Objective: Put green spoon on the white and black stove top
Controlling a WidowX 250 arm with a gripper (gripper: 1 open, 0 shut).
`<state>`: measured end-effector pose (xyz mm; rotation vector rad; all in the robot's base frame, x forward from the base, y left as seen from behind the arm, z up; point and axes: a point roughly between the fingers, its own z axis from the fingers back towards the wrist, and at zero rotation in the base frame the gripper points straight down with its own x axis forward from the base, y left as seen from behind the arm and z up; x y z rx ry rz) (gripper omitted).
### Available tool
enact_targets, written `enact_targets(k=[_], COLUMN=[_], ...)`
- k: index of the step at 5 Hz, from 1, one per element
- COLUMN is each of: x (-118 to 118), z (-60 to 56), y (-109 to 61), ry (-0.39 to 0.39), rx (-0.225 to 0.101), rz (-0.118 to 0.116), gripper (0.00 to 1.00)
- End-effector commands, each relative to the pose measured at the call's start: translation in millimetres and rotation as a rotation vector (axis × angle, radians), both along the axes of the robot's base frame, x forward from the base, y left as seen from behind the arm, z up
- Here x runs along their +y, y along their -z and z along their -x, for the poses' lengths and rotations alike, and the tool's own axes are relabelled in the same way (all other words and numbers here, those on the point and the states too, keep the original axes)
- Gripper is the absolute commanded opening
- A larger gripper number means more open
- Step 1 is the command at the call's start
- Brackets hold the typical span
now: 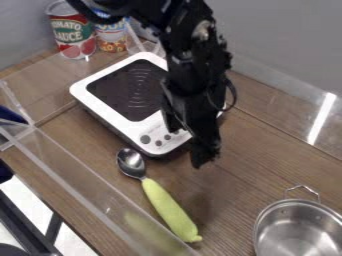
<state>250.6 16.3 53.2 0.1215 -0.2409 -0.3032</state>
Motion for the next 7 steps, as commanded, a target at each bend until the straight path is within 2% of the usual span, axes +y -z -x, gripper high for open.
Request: enact_targets(k=[1,2,3,5,6,7], x=[11.1,7.4,1.2,32.6,41.8,43.5], z=[-11.9,-19.4,-13.0,-11.5,-0.2,10.4], y=[-19.8,-29.3,-22.9,1.7,11.6,17.6], ry=[-0.005,0.023,-0.012,0.083,0.138,0.137], rx=[-0.066,-0.088,-0.095,-0.119,-0.126,-0.128], rz=[-0.008,-0.016,-0.018,-0.026,-0.032,-0.04], gripper=[1.0,1.0,1.0,1.0,1.0,1.0])
